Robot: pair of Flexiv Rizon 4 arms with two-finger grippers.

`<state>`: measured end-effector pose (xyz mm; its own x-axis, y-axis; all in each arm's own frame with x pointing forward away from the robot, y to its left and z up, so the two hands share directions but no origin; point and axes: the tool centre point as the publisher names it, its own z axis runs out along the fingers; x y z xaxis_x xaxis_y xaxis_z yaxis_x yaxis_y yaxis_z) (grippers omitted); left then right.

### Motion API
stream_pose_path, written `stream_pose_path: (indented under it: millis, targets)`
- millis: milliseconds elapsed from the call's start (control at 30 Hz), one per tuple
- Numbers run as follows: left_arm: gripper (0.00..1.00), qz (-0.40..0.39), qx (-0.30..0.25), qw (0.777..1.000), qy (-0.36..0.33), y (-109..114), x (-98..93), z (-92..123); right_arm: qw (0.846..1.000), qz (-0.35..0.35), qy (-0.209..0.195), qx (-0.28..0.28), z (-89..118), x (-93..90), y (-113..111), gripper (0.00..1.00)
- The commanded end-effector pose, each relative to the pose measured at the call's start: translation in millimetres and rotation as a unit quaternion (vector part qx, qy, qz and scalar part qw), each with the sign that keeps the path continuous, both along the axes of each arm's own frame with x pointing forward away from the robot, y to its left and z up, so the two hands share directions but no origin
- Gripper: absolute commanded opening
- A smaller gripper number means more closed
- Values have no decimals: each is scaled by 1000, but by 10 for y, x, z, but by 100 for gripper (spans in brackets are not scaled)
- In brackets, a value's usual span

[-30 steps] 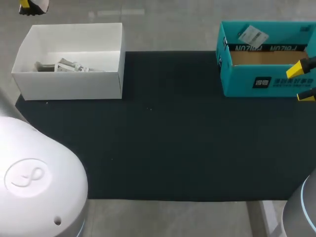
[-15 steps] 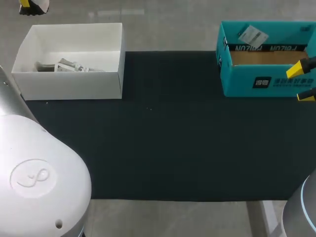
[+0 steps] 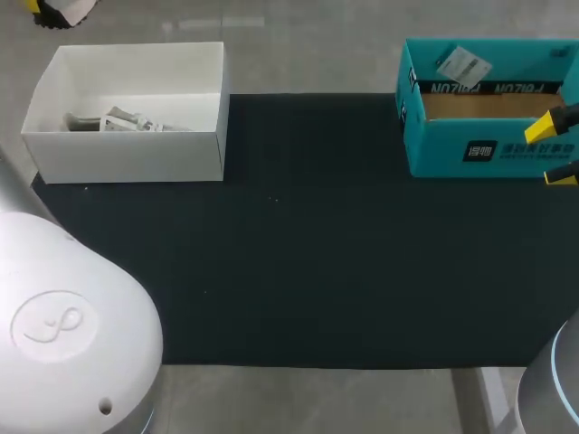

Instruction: Take the shoe out of the shoebox, open the shoe tongue, remove and reinsert the insole, then place the shoe into the shoebox

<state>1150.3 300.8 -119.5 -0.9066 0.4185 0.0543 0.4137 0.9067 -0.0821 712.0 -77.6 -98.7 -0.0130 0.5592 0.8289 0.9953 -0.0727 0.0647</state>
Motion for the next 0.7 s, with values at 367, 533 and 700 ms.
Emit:
stream_pose_path:
  millis: [367, 533, 700]
  targets:
    - [0, -448, 122, 884, 58, 63, 56, 100, 1000, -1, 0, -1, -6, -3, 4, 100]
    - [0, -448, 122, 884, 58, 63, 56, 100, 1000, -1, 0, -1, -6, -3, 4, 100]
    - [0, -448, 122, 884, 58, 63, 56, 100, 1000, -1, 0, -1, -6, -3, 4, 100]
